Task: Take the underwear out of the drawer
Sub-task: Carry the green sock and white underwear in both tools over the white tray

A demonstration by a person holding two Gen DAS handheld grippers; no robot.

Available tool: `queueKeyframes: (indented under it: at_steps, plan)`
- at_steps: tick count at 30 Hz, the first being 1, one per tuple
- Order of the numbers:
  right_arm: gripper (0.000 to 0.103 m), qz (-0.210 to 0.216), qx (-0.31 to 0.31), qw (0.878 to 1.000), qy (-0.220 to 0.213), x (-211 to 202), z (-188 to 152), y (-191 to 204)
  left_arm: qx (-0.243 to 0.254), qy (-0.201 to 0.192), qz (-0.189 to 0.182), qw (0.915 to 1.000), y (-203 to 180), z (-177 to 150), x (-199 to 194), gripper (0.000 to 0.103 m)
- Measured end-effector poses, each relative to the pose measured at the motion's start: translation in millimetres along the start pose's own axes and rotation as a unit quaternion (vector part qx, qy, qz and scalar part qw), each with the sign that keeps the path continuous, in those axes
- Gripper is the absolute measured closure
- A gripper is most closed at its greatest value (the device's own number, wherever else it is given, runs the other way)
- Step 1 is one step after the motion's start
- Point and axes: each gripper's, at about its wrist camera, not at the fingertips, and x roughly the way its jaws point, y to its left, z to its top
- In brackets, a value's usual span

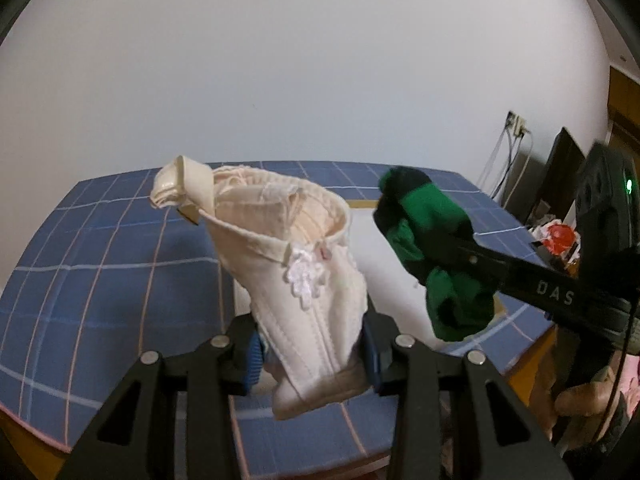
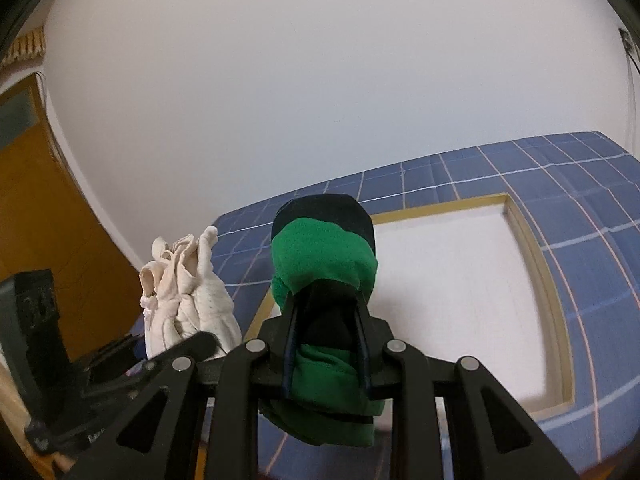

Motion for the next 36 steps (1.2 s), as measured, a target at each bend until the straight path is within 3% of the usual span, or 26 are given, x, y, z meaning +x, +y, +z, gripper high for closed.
queueKeyframes:
  at_steps: [12,22,29,36]
  plan:
    - [0.076,-0.040,0.032,0.997,0.061,100,41,-5,0.011,0.068,0.013,0.9975,18,39,89,0.064]
    - [0.076,-0.057,0.039,0.991,0.114,151,41,-3,0.010,0.120,0.027,0.9923,38,48,138,0.064]
    - [0.076,-0.061,0.019,0.991,0.120,159,29,10,0.044,0.118,0.043,0.9912,37,49,151,0.064]
    - [0.076,-0.064,0.028,0.989,0.127,166,27,6,0.044,0.113,0.050,0.9914,37,48,159,0.062]
